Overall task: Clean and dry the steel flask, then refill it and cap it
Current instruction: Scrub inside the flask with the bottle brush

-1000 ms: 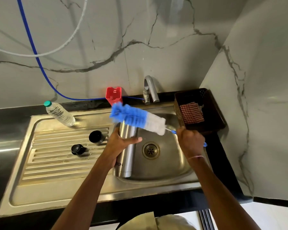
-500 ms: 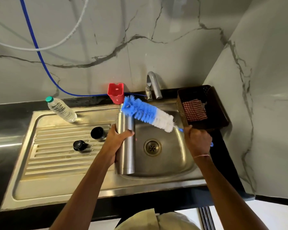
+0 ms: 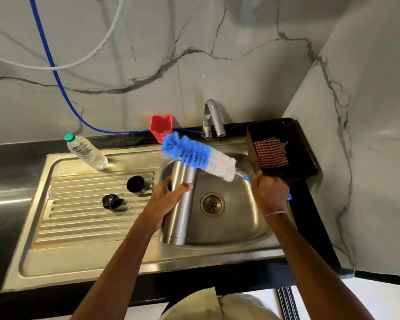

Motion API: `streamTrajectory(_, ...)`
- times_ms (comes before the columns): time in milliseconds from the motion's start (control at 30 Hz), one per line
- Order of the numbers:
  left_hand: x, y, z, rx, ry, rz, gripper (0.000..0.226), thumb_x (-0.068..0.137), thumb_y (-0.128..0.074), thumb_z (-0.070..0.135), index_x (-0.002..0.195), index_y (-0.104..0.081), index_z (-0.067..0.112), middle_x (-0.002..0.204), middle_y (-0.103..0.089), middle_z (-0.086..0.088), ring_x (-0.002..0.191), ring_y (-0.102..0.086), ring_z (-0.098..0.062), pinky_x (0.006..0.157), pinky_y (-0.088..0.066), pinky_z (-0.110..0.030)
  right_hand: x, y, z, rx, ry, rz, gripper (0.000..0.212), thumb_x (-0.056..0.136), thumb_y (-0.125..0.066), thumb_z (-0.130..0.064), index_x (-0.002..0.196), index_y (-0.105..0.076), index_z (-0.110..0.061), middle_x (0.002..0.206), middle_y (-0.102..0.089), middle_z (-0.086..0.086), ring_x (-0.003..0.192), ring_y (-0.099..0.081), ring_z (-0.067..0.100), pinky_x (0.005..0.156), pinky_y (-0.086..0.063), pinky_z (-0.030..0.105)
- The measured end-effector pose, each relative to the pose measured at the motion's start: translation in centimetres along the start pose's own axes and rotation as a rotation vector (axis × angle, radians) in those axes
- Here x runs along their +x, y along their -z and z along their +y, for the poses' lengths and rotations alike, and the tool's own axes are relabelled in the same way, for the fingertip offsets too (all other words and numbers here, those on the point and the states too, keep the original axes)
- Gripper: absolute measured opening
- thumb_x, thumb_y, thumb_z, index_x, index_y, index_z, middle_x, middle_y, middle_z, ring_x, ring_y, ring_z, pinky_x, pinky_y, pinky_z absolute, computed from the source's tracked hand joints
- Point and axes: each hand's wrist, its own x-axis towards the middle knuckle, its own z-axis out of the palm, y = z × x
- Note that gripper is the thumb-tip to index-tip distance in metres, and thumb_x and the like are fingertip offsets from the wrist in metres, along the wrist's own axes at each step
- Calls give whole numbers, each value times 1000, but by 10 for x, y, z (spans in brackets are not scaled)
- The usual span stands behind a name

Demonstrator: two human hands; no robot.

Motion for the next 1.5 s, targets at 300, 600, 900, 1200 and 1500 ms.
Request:
streamTrajectory(300,4,1,4,-106,-6,-19,83,61,-95,21,130,-50,16,101,-76,-13,89,-76,-33,77,-63,-47,10,3,-12,18,84,92,64,103,-37,-24,41,-49,-11,35,-45,7,27,-39,22,48,-22,19)
streamTrajectory(600,8,-15,3,21,21,-37,40,80,-84,33,114,-64,37,103,-75,0,101,-72,-25,94,-58,-49,24,4,-61,121,160,40,55,96,-46,-20,41,-48,-13,34,-36,-2,32,-20,14,47,-8,13)
streamTrajectory(900,9,3,4,-58,1,-51,80,60,-94,33,130,-57,32,109,-76,2,100,-74,-22,86,-60,-43,3,1,-19,9,193,-8,62,107,-30,-17,53,-59,-9,38,-44,3,27,-39,19,38,-25,16)
streamTrajectory(1200,9,1,2,-71,-54,133,48,79,-87,27,120,-66,17,98,-76,-11,84,-75,-23,67,-60,-34,0,-1,-12,-61,121,-25,53,98,-39,-18,49,-57,-13,36,-43,2,26,-38,19,49,-9,12)
streamTrajectory(1500,8,-8,5,63,-95,-11,76,64,-97,25,127,-55,29,115,-73,5,104,-72,-18,89,-58,-41,29,3,-65,174,150,-9,54,96,-45,-20,42,-46,-15,36,-30,-5,30,-21,14,46,-6,12)
